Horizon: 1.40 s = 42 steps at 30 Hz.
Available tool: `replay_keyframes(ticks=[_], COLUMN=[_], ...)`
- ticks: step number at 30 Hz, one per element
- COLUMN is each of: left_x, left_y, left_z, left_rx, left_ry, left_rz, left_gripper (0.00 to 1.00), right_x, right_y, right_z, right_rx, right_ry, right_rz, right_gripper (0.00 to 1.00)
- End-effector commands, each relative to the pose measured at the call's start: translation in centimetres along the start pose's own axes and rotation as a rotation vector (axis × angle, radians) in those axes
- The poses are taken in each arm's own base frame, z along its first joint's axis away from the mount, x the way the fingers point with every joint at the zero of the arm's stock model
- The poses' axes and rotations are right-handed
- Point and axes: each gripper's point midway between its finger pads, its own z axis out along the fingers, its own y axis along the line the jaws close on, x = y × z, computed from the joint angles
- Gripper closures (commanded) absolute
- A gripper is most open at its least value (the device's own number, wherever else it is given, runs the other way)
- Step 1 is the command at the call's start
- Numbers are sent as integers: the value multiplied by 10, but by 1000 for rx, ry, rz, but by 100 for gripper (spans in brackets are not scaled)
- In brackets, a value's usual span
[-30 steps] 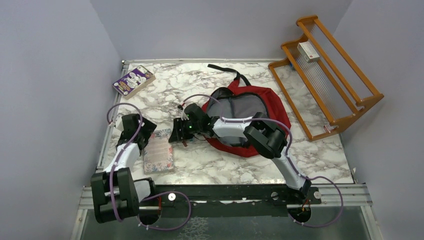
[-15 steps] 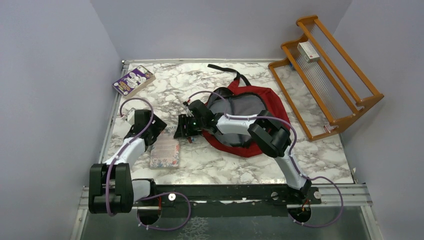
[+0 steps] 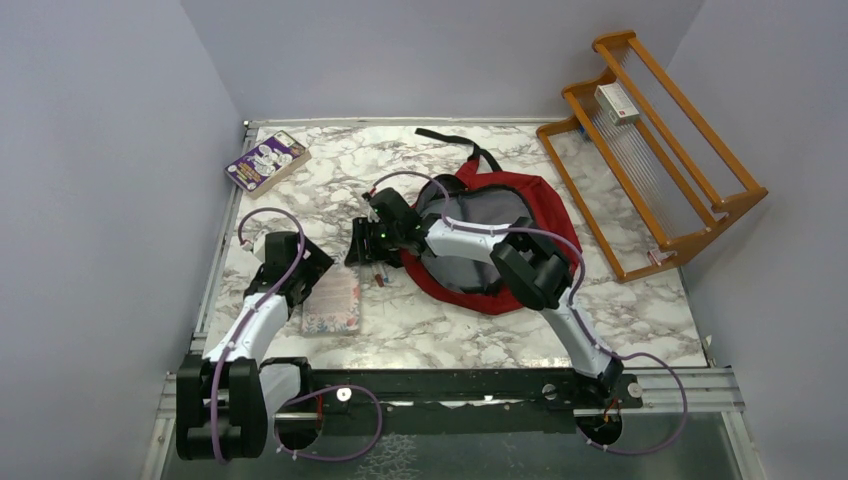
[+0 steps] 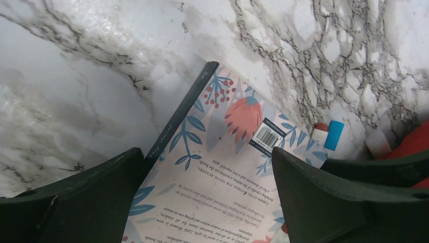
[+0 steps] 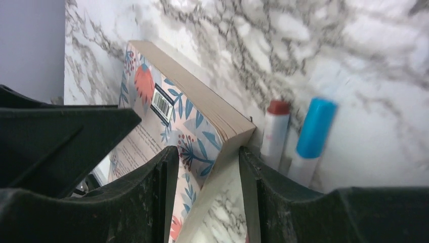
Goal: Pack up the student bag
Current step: Move the book to the center of the board.
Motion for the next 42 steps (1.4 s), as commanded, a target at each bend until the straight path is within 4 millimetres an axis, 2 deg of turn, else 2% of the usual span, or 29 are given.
replay_keyframes(ticks=[1, 5, 8, 12, 18, 22, 26, 34, 42], left_x=[28, 18, 11, 13, 16, 19, 20, 22, 29], left_y=[-10, -25, -28, -12, 15, 19, 17, 9, 3], left_z=[5, 9, 7, -1, -14, -17, -17, -14, -12], left_rx=[78, 116, 110, 46, -44, -40, -27, 32, 69], left_ry=[126, 114, 97, 89, 49, 41, 46, 54, 88], left_rz=[-4, 0, 4, -4, -27, -26, -19, 31, 30], left_gripper=[1, 1, 1, 1, 1, 1, 1, 1, 1], right_x=[-18, -36, -47, -56, -65, -59, -41, -16, -6], right_y=[-16, -17, -15, -9, 7, 14, 13, 12, 13], right_z=[9, 14, 11, -5, -42, -60, -63, -46, -32], right_rx=[-4, -34, -34, -25, -18, -28, -21, 1, 9], right_ry=[3, 2, -9, -50, -114, -115, -79, -25, 1], right_rz=[-23, -53, -74, -97, -117, -57, 43, 129, 140], right_gripper=[48, 49, 50, 50, 50, 50, 50, 51, 54])
